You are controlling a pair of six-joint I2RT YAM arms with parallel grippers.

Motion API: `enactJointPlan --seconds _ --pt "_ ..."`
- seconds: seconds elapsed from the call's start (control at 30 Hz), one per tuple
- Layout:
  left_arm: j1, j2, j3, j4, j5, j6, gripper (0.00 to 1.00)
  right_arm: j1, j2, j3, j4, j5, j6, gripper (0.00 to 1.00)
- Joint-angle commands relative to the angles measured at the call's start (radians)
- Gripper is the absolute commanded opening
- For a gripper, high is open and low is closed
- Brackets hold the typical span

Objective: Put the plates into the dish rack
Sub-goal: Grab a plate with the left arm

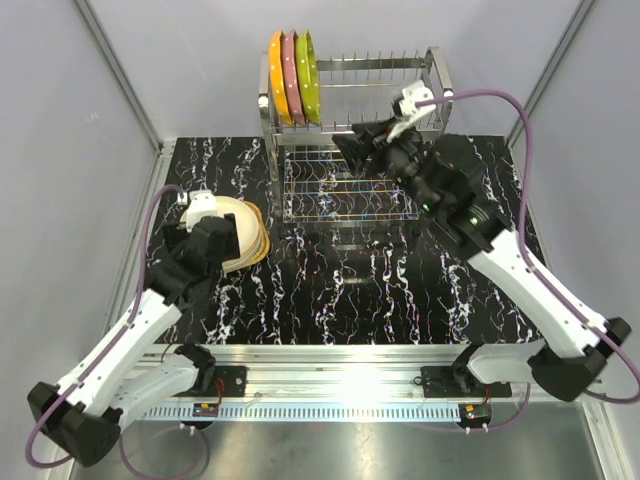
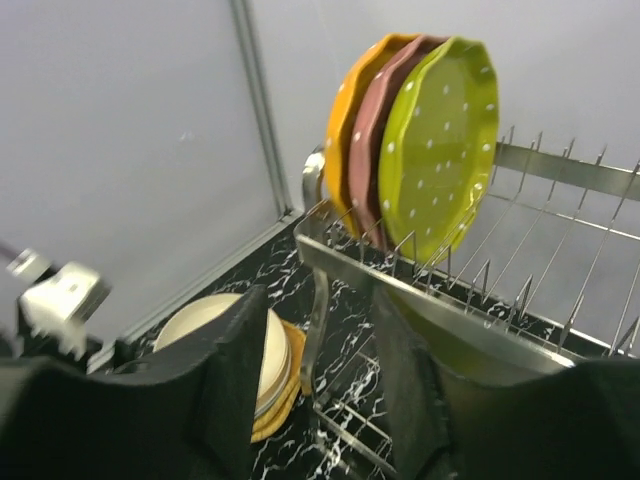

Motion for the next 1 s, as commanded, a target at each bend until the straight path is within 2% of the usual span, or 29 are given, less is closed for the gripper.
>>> enactJointPlan --seconds 0.0,0.1,0.2,0.27,0.47,0.67,0.83,0.97 --pt "0.059 0.073 0.094 -0.048 -0.037 -0.062 0.99 0.006 -0.113 -0.103 -0.05 -0.15 -0.01 0.49" --pt "0.108 0.13 0.157 -0.096 0.002 -0.116 0.99 0.008 -0.202 -0.221 -0.072 -0.163 -0.009 0.42" --pt "0.157 0.179 0.191 -0.117 0.045 -0.186 0.95 0.006 -0.291 -0.352 -0.051 -0.15 0.011 0.4" --pt "0.23 0.217 0.207 -0.131 0.091 -0.217 0.91 0.008 -0.337 -0.396 -0.055 -0.161 0.054 0.39" --pt "0.433 0.312 0.221 -0.073 0.36 -0.249 0.78 0.008 -0.435 -0.586 -0.045 -0.239 0.166 0.34" --pt "0.47 0.441 0.269 -0.059 0.377 -0.254 0.76 0.006 -0.499 -0.697 -0.049 -0.209 0.189 0.34" --pt "0.494 0.526 0.307 -0.062 0.356 -0.245 0.68 0.008 -0.487 -0.696 -0.069 -0.216 0.188 0.34" --pt "0.508 0.54 0.297 -0.07 0.34 -0.239 0.67 0.008 -0.47 -0.703 -0.06 -0.212 0.198 0.34"
